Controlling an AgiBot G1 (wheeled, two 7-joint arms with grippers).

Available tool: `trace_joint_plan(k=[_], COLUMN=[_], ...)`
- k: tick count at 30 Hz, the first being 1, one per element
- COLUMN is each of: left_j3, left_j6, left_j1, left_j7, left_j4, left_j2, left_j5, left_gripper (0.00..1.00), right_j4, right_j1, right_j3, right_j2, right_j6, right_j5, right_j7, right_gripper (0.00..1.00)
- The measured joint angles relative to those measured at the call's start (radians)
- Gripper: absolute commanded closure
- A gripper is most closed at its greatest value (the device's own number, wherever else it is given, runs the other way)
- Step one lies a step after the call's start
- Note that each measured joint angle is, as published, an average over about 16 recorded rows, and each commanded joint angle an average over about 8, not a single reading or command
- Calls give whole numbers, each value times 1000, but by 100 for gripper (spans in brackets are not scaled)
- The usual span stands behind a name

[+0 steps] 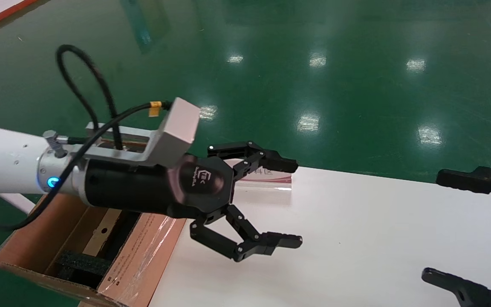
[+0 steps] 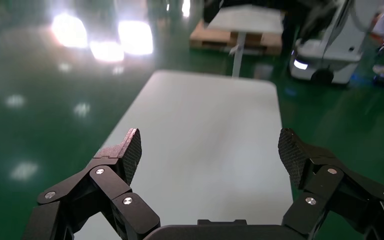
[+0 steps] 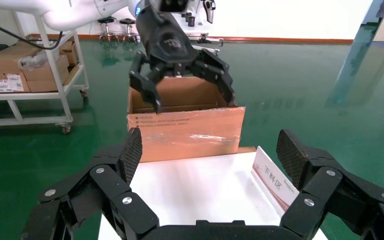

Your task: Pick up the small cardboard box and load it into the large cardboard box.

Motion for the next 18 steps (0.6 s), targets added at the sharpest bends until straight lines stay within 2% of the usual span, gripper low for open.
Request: trace_joint_plan(k=[9,18], left_j3=[-200,-261], left_j6=[65,85], left_j1=[149,195], left_j7=[84,106], left_j4=[1,1], left_j2=[29,39], left_j5=[-63,-83], left_gripper=[0,0], right_j4=[0,0], right_j1=[0,0], right_j3=[0,0], right_j2=[0,0], right_j6=[0,1], right_j5=[0,0], right_j7=[0,0], right_gripper=[0,0])
